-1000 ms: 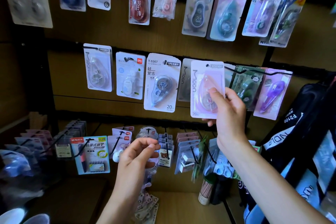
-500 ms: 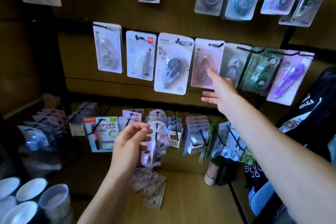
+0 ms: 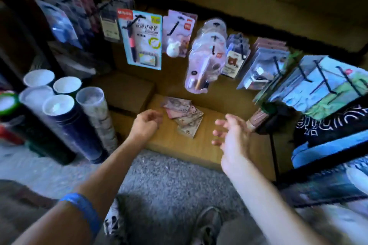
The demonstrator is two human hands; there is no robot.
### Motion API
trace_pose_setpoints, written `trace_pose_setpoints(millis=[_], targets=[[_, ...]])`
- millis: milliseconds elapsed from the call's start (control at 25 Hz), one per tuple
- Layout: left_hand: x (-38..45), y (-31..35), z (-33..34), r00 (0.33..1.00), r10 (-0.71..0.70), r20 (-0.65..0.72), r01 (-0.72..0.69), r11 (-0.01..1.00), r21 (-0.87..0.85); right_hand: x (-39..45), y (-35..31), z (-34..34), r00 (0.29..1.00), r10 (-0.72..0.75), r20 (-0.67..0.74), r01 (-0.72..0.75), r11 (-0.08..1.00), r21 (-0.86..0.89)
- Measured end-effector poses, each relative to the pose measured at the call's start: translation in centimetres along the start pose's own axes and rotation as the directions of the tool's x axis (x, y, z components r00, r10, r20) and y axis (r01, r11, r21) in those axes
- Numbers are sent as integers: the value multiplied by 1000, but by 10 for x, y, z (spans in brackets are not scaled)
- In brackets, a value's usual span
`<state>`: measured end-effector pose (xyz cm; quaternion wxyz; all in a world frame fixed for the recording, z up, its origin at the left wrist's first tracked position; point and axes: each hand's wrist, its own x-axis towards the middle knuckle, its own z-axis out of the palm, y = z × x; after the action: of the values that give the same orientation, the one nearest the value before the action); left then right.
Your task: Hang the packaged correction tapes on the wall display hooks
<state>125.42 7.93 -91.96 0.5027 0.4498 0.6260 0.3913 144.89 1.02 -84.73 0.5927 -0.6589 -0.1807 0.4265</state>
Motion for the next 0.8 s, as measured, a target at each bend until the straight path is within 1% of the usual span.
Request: trace_pose_setpoints(millis=[80,120,160,200,240,280,360,440,480,520,560,600,640,680,720,760,800], targets=[[8,-31,-6,998,-51,-41,49,998,-40,20,37,10,975,224,-1,-224,973,-54],[14,-37,-10,995,-64,-79,58,996,-71,32,51,14,957,289,-5,-288,954,-76],[20,-38,-12,991,-74,-112,62,992,-106,48,62,18,953,304,-6,-303,945,-122],[27,-40,-13,987,-84,-139,64,988,-140,67,72,25,961,275,3,-268,940,-212],[36,-43,-12,983,-100,-154,75,985,-158,90,81,34,977,210,29,-189,926,-328],[45,-49,-9,981,-118,-156,92,982,-163,112,87,44,987,142,71,-96,890,-446],[58,-72,-1,971,-177,-162,149,974,-171,155,100,67,985,50,164,72,749,-658],[63,-104,8,961,-232,-152,209,966,-155,197,117,84,968,4,252,208,551,-808],[63,-120,11,956,-256,-141,236,961,-140,213,127,87,953,-11,304,281,410,-868],[64,-135,13,951,-273,-143,258,959,-119,226,136,91,928,-20,371,366,229,-902],[67,-150,15,944,-292,-155,279,955,-102,236,146,98,892,-32,451,452,56,-890],[72,-160,15,935,-312,-166,301,949,-92,244,154,107,841,-58,537,534,-57,-843],[76,-169,15,930,-326,-168,314,945,-93,252,161,118,794,-85,602,594,-99,-798],[78,-174,15,928,-334,-163,324,942,-87,258,163,132,772,-103,628,622,-85,-778],[78,-178,17,931,-331,-151,323,943,-76,268,168,145,780,-78,621,618,-53,-784],[76,-181,19,943,-306,-132,303,952,-48,275,173,157,799,-26,601,598,-61,-799],[73,-185,20,957,-269,-112,268,963,-22,281,179,166,819,28,573,573,-99,-813]])
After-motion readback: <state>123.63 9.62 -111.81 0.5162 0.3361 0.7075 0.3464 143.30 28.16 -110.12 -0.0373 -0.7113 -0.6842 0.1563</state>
